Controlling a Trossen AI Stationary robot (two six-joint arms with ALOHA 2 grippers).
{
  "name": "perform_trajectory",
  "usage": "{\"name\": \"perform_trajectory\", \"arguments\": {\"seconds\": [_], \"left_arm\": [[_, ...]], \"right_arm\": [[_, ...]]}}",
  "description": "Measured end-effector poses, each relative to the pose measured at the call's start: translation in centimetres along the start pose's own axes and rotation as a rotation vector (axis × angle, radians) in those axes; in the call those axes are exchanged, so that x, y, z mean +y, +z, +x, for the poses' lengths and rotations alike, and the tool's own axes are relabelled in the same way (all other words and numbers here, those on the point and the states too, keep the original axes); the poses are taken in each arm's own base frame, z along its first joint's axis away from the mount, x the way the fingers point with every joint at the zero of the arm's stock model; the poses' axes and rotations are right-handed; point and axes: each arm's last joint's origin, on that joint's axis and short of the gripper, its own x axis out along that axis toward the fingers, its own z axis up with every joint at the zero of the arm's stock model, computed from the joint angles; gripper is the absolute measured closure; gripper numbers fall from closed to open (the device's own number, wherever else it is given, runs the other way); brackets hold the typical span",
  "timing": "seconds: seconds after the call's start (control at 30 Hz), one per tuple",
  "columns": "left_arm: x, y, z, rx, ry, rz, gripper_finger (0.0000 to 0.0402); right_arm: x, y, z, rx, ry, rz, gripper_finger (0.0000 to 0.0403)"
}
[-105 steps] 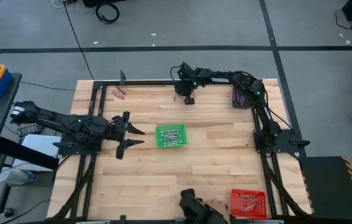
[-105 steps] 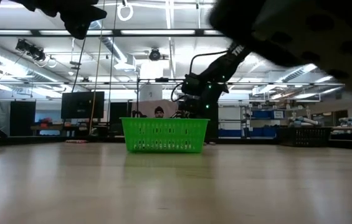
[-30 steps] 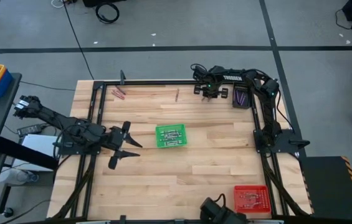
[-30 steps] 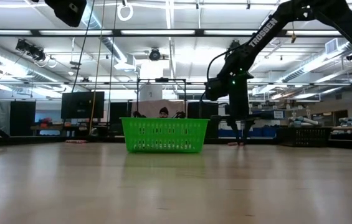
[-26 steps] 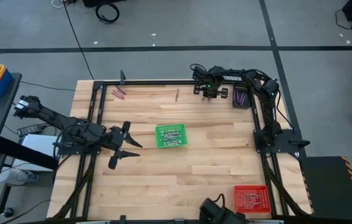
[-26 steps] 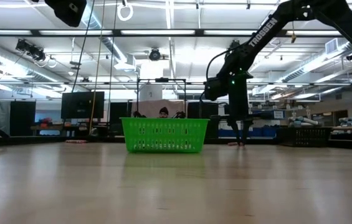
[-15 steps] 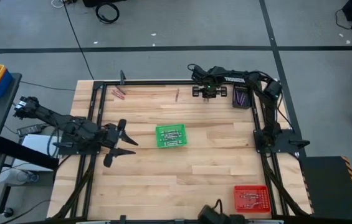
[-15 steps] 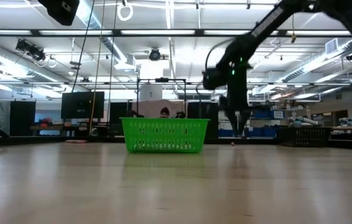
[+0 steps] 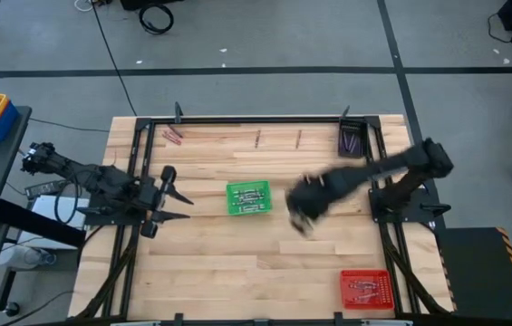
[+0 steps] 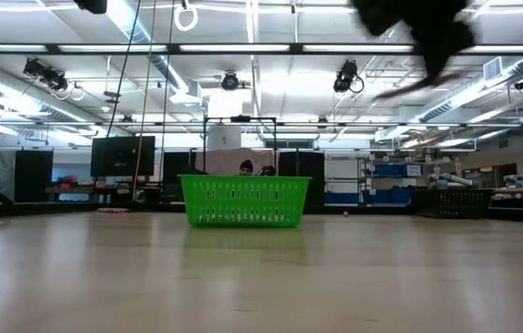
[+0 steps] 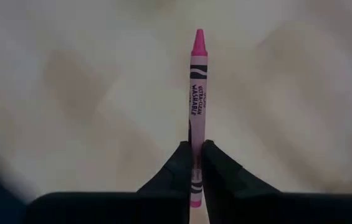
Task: Sort crayons
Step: Put the pink crayon into the red basket
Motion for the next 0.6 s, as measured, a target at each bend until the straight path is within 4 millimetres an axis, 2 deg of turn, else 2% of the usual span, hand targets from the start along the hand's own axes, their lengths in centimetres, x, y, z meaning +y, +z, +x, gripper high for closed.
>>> {"name": "perform_trajectory", "arguments": {"seconds": [0.13,0.3,0.43,0.6], "left_arm": [[0.0,0.5,0.0,-0.054,0.007,0.037,0.0228],[0.1,1.2,0.0,-0.122,0.020,0.109,0.0228],[0.1,1.5,-0.1,-0.154,0.030,0.178,0.0228],[0.2,1.7,-0.1,-0.172,0.039,0.221,0.0228]], "right_arm": [[3.5,-8.3,-0.5,0.160,0.081,-0.131,0.0376],[5.4,-17.0,0.0,0.306,0.073,-0.164,0.0376],[5.9,-20.6,1.4,0.340,0.013,-0.181,0.0376],[6.8,-22.2,4.1,0.485,-0.070,-0.246,0.0373]]}}
